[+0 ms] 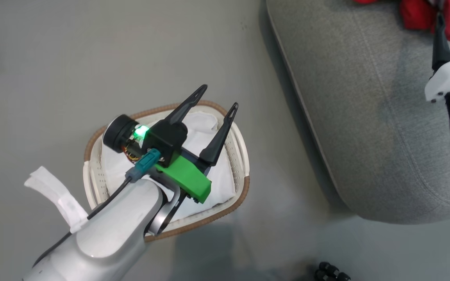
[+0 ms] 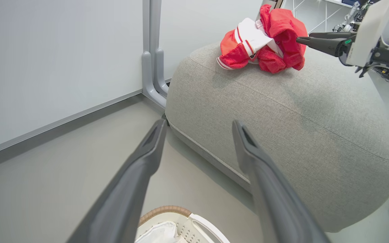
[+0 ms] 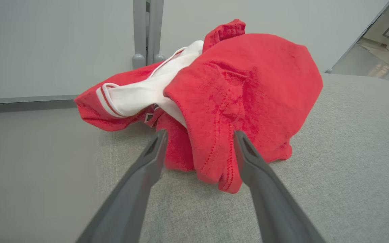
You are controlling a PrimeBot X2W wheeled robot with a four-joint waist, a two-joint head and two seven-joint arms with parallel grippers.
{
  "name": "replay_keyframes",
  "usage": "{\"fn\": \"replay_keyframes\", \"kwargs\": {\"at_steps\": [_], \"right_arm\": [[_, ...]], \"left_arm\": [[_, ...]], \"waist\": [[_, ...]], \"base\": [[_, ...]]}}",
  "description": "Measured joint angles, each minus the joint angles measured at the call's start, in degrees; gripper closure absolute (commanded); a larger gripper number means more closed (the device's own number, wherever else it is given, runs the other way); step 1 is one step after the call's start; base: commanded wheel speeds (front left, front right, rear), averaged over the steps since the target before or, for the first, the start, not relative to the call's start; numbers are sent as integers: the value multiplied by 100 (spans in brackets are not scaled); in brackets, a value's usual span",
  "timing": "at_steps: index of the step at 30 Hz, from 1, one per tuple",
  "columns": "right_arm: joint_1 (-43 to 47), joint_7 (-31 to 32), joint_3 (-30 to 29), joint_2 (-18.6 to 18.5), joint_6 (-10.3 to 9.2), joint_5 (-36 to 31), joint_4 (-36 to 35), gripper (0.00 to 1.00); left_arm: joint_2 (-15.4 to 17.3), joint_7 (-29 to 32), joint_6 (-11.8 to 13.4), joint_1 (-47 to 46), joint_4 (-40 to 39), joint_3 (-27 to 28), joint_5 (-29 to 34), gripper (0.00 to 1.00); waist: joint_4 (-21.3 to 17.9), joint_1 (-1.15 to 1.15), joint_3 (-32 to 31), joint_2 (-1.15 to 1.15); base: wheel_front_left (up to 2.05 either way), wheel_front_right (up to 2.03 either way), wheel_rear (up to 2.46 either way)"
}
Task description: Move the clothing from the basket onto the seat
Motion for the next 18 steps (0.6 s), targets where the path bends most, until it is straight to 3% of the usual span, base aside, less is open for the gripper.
{"fn": "replay_keyframes", "kwargs": {"at_steps": [10, 18], "right_arm": [[748, -2, 135, 300, 0, 20, -746, 0], [1311, -2, 76, 681, 0, -136, -1288, 0]], "left_arm": [[-243, -181, 14, 556, 512, 444, -263, 0], [-404, -207, 4, 1518, 504, 1628, -148, 0]], "waist": [[-38, 0, -837, 0], [251, -1, -1516, 0]], "base": [[0, 0, 0], [0, 0, 0]]}}
